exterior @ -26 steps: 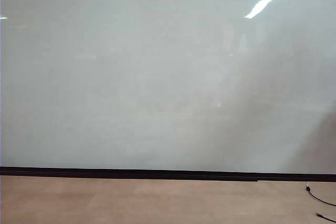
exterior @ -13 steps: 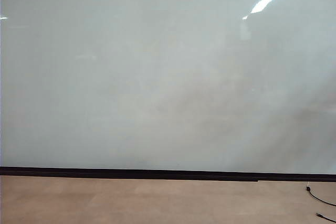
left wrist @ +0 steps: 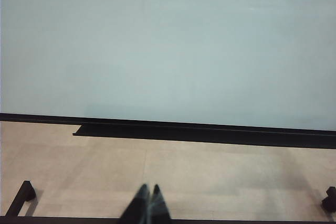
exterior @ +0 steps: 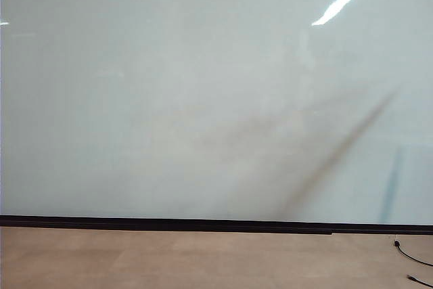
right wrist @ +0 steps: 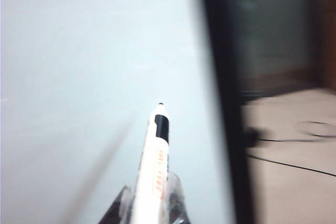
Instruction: Pick up the pen on the shelf to the right of the whiteboard and write the letter Z.
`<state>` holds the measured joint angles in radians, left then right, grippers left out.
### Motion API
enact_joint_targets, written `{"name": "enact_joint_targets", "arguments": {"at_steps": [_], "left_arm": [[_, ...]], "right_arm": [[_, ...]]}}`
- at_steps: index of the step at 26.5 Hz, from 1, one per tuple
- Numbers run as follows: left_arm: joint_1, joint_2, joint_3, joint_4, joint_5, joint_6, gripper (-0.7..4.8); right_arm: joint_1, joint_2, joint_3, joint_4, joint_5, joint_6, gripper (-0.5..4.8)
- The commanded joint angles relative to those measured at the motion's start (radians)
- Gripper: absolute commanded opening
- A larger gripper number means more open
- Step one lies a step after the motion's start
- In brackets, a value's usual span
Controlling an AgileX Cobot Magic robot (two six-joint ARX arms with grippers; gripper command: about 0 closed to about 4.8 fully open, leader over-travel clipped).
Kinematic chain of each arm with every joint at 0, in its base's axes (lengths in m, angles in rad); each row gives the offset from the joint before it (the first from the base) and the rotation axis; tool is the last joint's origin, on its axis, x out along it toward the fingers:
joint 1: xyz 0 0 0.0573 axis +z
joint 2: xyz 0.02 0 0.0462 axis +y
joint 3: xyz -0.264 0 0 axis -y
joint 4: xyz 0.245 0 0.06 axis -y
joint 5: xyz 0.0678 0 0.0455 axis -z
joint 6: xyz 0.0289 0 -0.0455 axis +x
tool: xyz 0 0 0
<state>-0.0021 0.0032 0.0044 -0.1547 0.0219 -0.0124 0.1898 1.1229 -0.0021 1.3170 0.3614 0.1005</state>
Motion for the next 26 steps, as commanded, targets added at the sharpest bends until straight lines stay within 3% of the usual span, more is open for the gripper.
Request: {"name": "enact_joint_targets", "arguments": {"at_steps": [1,5,10,26], "left_arm": [[0.0,0.0,0.002,0.006,0.005,0.005,-0.04],[0.0,0.0,0.002,0.005,0.004,0.005,-0.05],[0.0,0.0,0.002,0.005,0.004,0.005,-0.04],[0.0,0.0,0.002,0.006,0.004,0.005,-0.04]], "right_arm": [[0.124,-0.014,0.009,-0.034,0.053,0.0,-0.05],[0.212,-0.011,0.03,-0.069,0.043,0.0,-0.05],[0.34,-0.004,0.132,-0.191,-0.084,-0.053,-0.05],[0.411,0.208,0.408,-0.251,-0.409,-0.075,-0.05]]}}
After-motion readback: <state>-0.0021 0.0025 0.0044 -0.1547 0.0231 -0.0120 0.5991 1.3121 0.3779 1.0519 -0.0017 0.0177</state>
